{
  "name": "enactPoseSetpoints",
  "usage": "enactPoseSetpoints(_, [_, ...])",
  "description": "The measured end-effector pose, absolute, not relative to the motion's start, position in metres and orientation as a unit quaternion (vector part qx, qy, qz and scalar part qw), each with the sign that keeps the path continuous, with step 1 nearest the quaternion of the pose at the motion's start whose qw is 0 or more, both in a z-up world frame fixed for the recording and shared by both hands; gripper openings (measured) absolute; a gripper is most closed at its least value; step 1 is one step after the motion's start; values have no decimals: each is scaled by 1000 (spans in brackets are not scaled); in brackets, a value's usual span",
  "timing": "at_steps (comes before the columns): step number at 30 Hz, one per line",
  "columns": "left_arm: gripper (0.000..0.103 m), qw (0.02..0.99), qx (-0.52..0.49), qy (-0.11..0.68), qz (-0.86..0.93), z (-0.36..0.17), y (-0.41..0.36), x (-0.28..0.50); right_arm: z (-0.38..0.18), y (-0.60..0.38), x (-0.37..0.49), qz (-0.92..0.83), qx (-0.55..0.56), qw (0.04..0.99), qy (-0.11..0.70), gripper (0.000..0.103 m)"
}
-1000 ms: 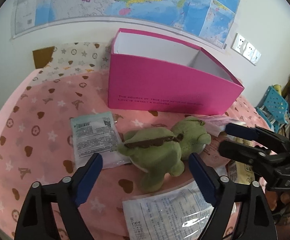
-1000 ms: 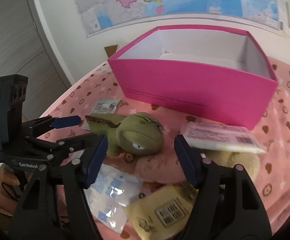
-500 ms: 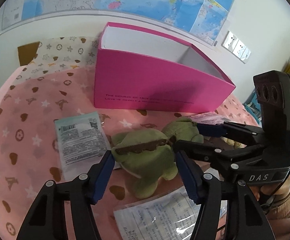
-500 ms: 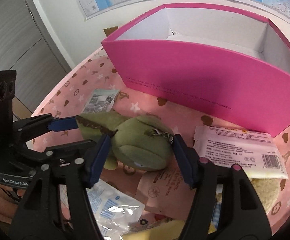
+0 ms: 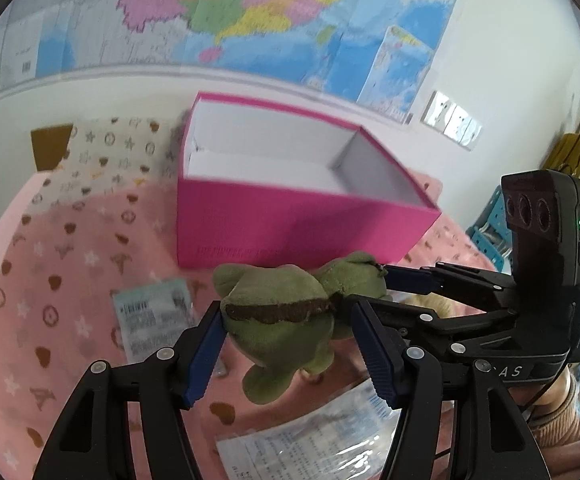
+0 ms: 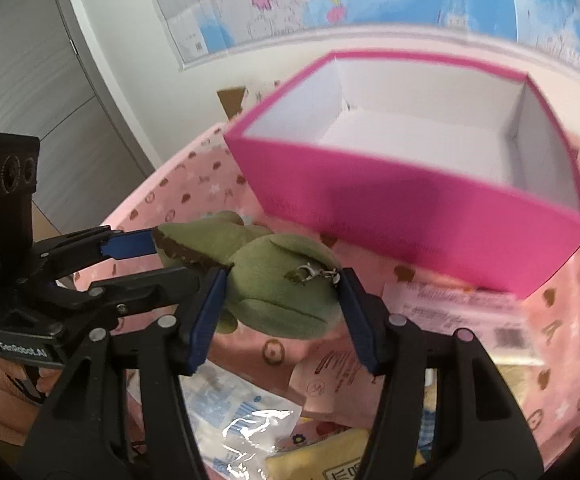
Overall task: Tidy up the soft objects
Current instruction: 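Lift the turtle into the magenta box and open the right gripper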
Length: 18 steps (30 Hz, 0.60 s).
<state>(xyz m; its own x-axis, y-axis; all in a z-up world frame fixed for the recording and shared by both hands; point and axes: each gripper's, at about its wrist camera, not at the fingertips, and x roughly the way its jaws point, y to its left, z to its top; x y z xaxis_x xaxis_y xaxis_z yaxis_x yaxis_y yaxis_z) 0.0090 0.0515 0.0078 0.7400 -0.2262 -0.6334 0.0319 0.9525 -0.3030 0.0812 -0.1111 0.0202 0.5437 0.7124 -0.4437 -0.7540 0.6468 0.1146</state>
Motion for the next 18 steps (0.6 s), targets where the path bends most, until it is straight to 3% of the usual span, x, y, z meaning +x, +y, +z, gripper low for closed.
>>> enactPoseSetpoints(10, [64, 948, -99, 290, -83, 73, 48, 31, 93, -128, 76, 408, -44, 900, 148, 60])
enactPoseSetpoints(18, [64, 950, -95, 286, -77, 87, 65, 89, 114, -120, 132, 413, -17, 897, 161, 60])
